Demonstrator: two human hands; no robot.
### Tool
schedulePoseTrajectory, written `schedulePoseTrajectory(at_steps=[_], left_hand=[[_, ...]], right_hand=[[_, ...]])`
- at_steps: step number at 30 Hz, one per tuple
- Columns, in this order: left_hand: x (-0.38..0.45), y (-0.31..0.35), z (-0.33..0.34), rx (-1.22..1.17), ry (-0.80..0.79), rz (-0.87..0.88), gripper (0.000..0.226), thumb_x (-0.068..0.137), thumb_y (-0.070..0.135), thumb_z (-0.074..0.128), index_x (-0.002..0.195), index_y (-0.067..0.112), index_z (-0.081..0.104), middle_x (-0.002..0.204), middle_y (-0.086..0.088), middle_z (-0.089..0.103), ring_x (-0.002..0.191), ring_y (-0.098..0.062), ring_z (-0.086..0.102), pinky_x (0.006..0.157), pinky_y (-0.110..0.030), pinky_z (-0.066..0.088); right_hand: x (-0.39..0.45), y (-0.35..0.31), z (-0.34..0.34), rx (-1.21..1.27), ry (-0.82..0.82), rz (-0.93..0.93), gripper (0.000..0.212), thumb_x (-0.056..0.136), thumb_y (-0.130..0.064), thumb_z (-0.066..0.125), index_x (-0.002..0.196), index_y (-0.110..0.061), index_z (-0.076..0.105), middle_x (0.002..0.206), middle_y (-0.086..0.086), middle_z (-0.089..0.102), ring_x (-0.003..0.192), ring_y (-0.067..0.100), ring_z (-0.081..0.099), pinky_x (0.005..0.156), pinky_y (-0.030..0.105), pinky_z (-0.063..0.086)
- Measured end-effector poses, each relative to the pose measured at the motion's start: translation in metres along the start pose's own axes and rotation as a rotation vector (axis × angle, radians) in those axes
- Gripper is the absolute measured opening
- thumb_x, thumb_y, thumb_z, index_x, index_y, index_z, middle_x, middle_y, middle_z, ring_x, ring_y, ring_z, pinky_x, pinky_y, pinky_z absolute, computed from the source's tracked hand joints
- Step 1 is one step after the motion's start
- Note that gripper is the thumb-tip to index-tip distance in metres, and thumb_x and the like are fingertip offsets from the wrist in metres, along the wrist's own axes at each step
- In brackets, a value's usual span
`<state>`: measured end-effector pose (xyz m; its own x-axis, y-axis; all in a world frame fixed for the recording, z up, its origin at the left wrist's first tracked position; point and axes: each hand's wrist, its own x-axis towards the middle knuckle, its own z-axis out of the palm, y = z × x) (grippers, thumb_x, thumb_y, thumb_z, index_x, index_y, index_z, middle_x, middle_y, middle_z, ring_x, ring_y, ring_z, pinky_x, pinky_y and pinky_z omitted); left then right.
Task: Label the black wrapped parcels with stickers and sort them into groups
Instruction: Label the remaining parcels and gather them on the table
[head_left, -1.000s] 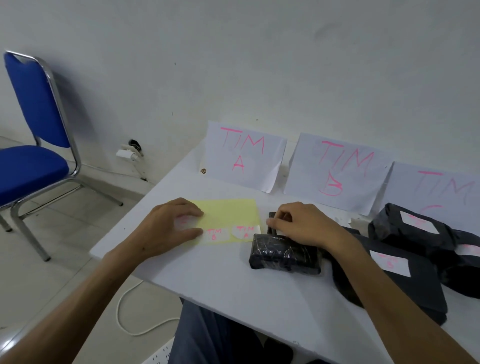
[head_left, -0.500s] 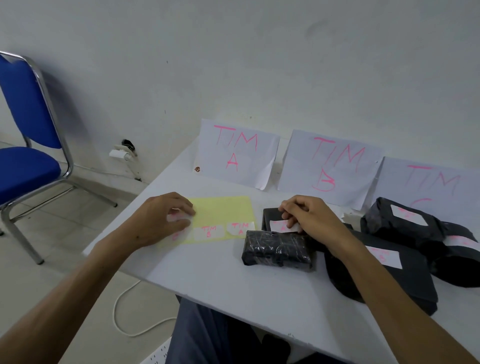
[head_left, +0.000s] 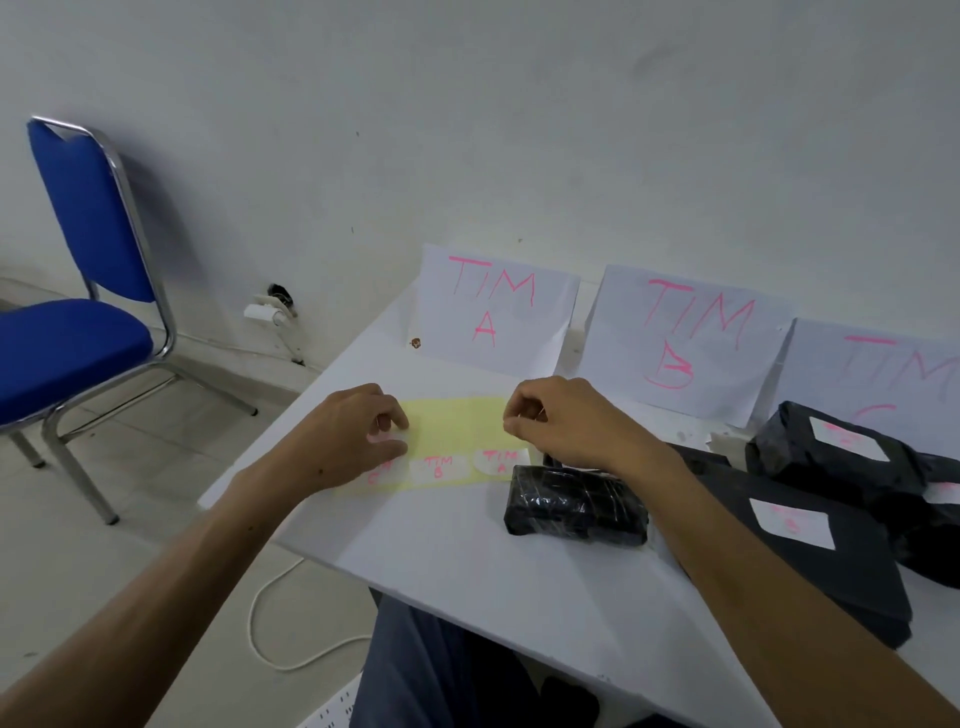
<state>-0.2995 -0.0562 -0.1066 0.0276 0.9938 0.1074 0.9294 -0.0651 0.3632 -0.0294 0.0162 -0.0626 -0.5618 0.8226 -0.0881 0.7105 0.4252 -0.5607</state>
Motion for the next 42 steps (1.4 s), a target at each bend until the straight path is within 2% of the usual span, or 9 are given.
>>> schedulePoseTrajectory(at_steps=[3,8,14,18,25,28,31,38,42], left_hand=[[-0.002,0.005,0.011,-0.01,0.014,0.048,0.02,0.091,0.025,0.069,0.11,0.024,0.072,0.107,0.01,0.061,0.103,-0.013,0.058,0.089,-0.027,0.044],[-0.007,0.022,0.036,-0.112,0.079,0.135,0.042,0.093,0.052,0.062,0.128,0.029,0.065,0.131,0.012,0.058,0.123,-0.007,0.051,0.104,-0.028,0.043],[-0.014,0.027,0.055,-0.036,0.17,0.151,0.054,0.092,0.064,0.046,0.131,0.031,0.062,0.138,0.011,0.054,0.128,-0.012,0.05,0.097,-0.036,0.049],[-0.014,0.027,0.057,-0.017,0.173,0.163,0.053,0.094,0.063,0.046,0.132,0.029,0.061,0.139,0.009,0.054,0.128,-0.015,0.05,0.097,-0.04,0.05],[-0.015,0.029,0.057,0.017,0.171,0.163,0.052,0.096,0.061,0.046,0.133,0.028,0.06,0.14,0.007,0.054,0.13,-0.015,0.05,0.1,-0.039,0.049],[-0.015,0.03,0.056,0.02,0.169,0.16,0.053,0.095,0.063,0.045,0.134,0.03,0.059,0.14,0.007,0.054,0.13,-0.015,0.049,0.101,-0.038,0.048],[-0.014,0.029,0.055,0.021,0.158,0.161,0.055,0.095,0.066,0.041,0.135,0.032,0.058,0.142,0.009,0.052,0.131,-0.014,0.048,0.102,-0.037,0.047],[-0.017,0.039,0.049,-0.028,0.303,0.23,0.037,0.095,0.049,0.055,0.114,0.023,0.072,0.123,0.006,0.064,0.116,-0.016,0.059,0.095,-0.038,0.05],[-0.022,0.085,0.037,-0.297,0.393,0.265,0.019,0.099,0.031,0.058,0.103,0.019,0.073,0.099,0.013,0.067,0.094,-0.006,0.062,0.082,-0.027,0.05]], right_hand=[[0.009,0.004,0.003,-0.14,-0.1,0.053,0.014,0.088,-0.029,0.073,0.099,-0.021,0.073,0.101,-0.002,0.071,0.092,0.013,0.067,0.088,0.04,0.058],[0.016,-0.002,0.009,-0.282,-0.113,0.114,0.024,0.077,-0.026,0.084,0.09,-0.01,0.072,0.095,0.007,0.071,0.086,0.023,0.069,0.08,0.041,0.061],[0.018,-0.005,0.012,-0.284,-0.128,0.178,0.033,0.075,-0.031,0.085,0.089,-0.005,0.069,0.093,0.012,0.071,0.086,0.028,0.07,0.075,0.04,0.061],[0.015,-0.007,0.011,-0.209,-0.152,0.168,0.012,0.082,-0.019,0.08,0.089,-0.013,0.073,0.097,0.004,0.072,0.091,0.022,0.068,0.053,0.024,0.041],[0.014,-0.006,0.014,-0.091,-0.122,0.139,0.016,0.086,-0.011,0.064,0.097,-0.022,0.062,0.094,-0.003,0.062,0.092,0.019,0.06,0.06,0.024,0.039],[0.012,-0.007,0.011,0.134,-0.081,0.152,0.015,0.086,-0.011,0.062,0.099,-0.018,0.066,0.089,-0.002,0.067,0.081,0.018,0.068,0.065,0.027,0.048],[0.01,-0.007,0.005,0.362,-0.035,0.177,0.013,0.09,-0.011,0.061,0.099,-0.016,0.069,0.088,-0.001,0.065,0.076,0.014,0.069,0.083,0.034,0.062],[-0.026,0.01,-0.019,0.465,0.094,0.15,0.008,0.086,-0.018,0.077,0.092,-0.02,0.072,0.081,0.0,0.07,0.063,0.007,0.062,0.066,0.029,0.052],[-0.054,0.017,-0.022,0.472,0.196,0.185,0.011,0.083,-0.022,0.082,0.088,-0.019,0.073,0.078,0.002,0.075,0.061,0.003,0.063,0.061,0.02,0.045]])
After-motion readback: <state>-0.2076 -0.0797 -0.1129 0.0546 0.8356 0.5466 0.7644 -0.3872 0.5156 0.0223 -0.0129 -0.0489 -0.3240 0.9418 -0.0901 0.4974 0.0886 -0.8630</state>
